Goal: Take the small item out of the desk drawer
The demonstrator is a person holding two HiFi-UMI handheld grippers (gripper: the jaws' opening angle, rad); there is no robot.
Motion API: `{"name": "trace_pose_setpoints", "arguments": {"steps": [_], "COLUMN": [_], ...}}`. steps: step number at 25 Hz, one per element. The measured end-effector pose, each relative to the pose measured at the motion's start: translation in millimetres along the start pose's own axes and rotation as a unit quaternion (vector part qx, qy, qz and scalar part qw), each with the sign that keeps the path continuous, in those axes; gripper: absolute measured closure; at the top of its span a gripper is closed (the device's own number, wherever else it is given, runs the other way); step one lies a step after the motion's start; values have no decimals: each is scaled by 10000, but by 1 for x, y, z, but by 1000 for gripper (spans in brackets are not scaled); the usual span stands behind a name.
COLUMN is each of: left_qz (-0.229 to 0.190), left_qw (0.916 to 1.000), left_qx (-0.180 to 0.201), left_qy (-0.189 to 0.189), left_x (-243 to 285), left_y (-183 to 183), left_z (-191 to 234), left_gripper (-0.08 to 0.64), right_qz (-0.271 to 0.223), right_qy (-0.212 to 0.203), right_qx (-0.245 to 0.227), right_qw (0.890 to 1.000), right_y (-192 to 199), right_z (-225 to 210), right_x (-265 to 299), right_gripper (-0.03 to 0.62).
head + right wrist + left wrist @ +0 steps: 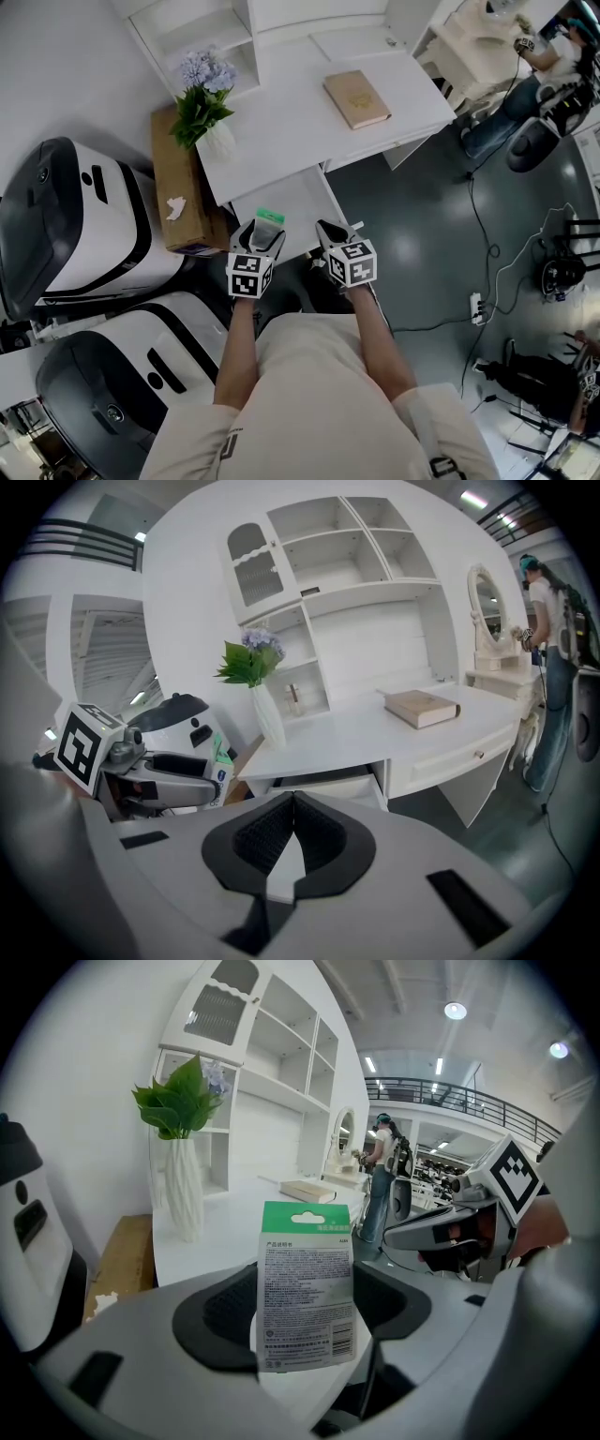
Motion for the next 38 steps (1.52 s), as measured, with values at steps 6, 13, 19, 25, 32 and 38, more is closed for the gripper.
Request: {"name": "trace_pose_setpoints", "arguments": {"steps": [6,13,19,25,32,38], "left_qz": [-11,13,51,75,128,131], "left_qw": [10000,10000,10000,9999,9998,9998], "left_qx": [44,45,54,77,124,122], "left_qy": [68,52,44,42,95,85], "left_x": [3,1,0,2,7,8], "left_y": [-1,2,4,5,7,6], "left_z": [-5,-4,-4,-5,-10,-12], "left_gripper": [227,227,227,227,227,227], "right_qz": [-27,44,99,121,155,185], "right_qy": [85,10,-14,-26,1,-8], "right_qx": [82,47,40,25,47,47], "right_qw": [9999,10000,9999,9999,9999,9998], "right_y": [2,4,6,7,11,12], "right_z": [-5,0,1,-1,-6,-8], "right_x": [-4,0,0,0,-2,-3], "right_gripper": [567,566,566,566,566,566]}}
Point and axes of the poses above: the fingertips, and each gripper's own axes: x forward along the fingers, z to its left, y out of its underside, the point moved 9 cm from there along -x, backward along the fingers
